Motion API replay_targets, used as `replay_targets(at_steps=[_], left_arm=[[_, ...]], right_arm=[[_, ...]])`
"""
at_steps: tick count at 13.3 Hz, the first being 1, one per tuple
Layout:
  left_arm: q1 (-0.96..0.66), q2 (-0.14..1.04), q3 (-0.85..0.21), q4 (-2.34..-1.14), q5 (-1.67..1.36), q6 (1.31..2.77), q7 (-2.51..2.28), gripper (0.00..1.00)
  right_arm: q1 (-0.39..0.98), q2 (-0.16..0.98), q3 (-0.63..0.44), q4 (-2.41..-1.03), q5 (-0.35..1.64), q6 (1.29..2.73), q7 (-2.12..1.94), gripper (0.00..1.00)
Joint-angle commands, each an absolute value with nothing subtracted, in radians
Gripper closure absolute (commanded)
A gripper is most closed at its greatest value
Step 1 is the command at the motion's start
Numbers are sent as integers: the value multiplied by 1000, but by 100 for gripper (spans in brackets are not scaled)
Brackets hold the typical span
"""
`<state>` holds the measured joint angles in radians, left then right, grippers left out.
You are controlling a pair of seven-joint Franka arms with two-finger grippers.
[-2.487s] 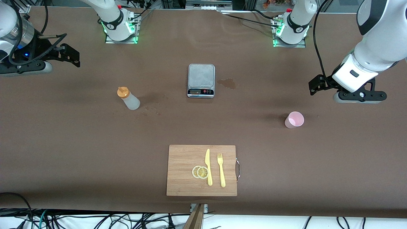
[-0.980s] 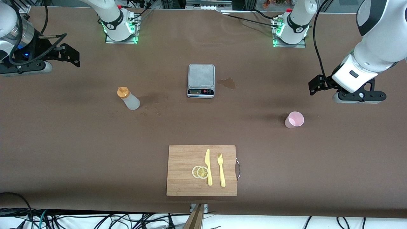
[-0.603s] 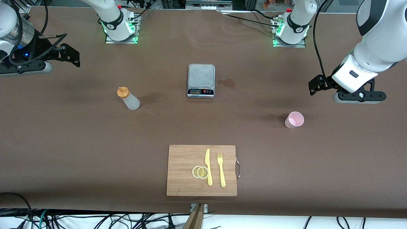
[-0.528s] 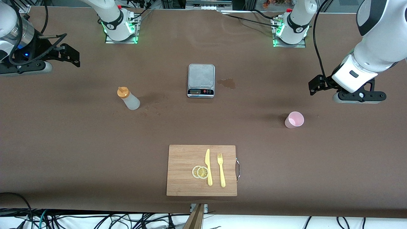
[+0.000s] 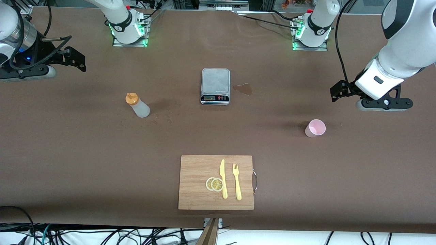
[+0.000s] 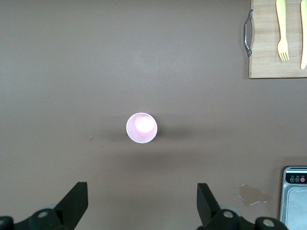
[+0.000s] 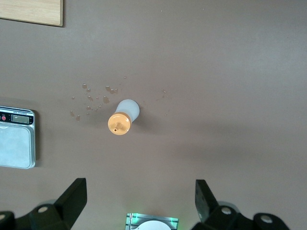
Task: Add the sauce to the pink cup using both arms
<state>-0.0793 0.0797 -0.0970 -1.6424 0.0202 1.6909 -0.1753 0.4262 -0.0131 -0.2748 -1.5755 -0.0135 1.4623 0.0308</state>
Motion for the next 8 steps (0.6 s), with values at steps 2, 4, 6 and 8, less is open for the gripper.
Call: replay_targets(at_steps=[2, 4, 6, 8], left_arm=[[-77, 89, -97, -1629, -8, 1677, -160, 0], [-75, 89, -97, -1629, -8, 1677, -160, 0], [-77, 90, -97, -1625, -6, 1675, -172, 0], [-77, 104, -95, -1614, -6, 1654, -173, 0]], right_arm=[[430, -15, -275, -1562, -9, 1451, 43, 0], [430, -15, -275, -1562, -9, 1451, 43, 0], [430, -15, -275, -1562, -9, 1451, 43, 0], [430, -15, -275, -1563, -9, 1451, 43, 0]])
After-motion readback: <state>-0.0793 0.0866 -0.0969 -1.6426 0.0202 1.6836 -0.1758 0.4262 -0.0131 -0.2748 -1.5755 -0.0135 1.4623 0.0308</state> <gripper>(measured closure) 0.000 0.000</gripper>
